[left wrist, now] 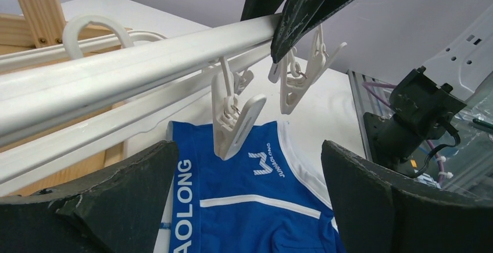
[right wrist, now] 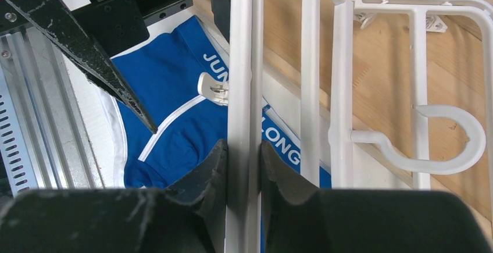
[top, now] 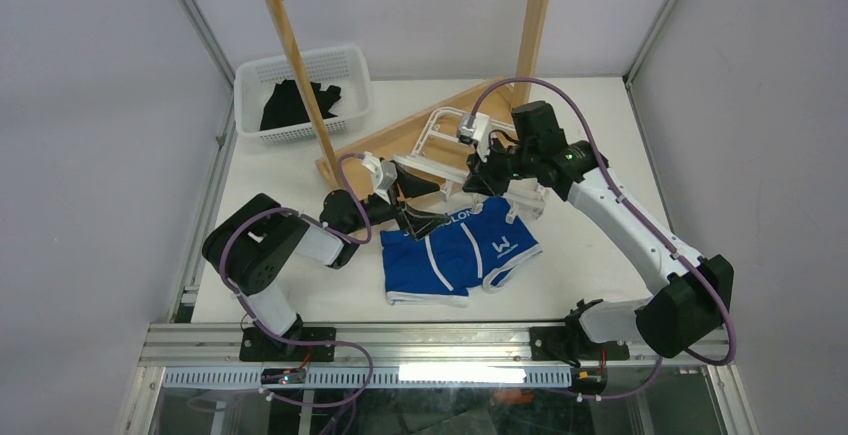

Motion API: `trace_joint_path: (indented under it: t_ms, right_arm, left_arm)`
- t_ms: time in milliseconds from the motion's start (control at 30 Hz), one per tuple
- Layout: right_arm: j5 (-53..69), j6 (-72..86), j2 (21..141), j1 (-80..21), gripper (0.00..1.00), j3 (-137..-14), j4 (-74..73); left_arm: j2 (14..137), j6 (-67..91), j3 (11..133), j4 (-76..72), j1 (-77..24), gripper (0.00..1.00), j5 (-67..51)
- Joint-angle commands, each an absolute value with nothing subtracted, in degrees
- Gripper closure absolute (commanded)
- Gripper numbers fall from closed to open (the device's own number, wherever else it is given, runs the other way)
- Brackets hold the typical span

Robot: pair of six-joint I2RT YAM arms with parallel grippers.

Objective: Clip the underwear to the hanger
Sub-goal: Open the clamp at the hanger.

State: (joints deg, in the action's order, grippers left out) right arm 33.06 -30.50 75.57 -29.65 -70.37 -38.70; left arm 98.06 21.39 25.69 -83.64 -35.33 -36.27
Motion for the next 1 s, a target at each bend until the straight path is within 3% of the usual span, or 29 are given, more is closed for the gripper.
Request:
trace_joint_path:
  t_ms: [0,967]
  right_arm:
    - [38.5,-31.7,72.2,-30.0,1.00,-71.4,-35.7]
    - [40.4,-32.2,72.9,-30.0,1.00,-71.2,-36.2]
  left_arm:
    - [96.2,21.2,28.8,-99.4,-35.8,0.01,-35.6]
    - [97.9,25.7,36.1,-99.4,-37.4,0.01,-40.4]
